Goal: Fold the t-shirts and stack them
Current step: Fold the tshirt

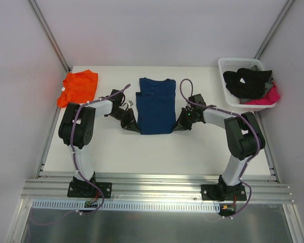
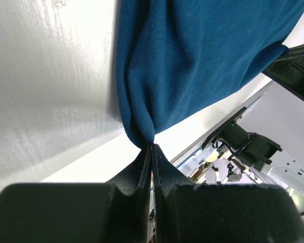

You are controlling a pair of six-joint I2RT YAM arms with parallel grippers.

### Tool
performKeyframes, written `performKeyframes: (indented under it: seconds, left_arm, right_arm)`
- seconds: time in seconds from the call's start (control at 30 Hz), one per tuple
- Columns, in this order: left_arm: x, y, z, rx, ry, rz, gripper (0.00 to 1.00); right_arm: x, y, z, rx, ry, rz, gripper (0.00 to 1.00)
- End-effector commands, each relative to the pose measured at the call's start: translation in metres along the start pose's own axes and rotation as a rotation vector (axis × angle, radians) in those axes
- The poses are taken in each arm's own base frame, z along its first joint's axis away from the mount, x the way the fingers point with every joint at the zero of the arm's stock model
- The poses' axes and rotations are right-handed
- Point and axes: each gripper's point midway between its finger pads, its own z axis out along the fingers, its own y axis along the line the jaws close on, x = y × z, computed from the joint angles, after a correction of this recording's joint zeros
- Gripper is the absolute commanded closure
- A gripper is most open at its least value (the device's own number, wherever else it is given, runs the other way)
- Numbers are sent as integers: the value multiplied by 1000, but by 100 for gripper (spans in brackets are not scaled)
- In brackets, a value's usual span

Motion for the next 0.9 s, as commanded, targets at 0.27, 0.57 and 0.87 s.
performKeyframes:
  seconds: [0.27, 0.57, 0.87]
  left_arm:
    - [4, -24, -23, 23, -65, 82, 100]
    - [8, -40, -42, 38, -119, 152, 100]
    - [9, -60, -64, 57, -170, 224, 100]
  right_arm:
    - [-2, 27, -45, -88, -85, -80, 100]
    - [-1, 31, -59, -100, -118, -112, 100]
    - [-13, 54, -83, -134, -159, -172, 100]
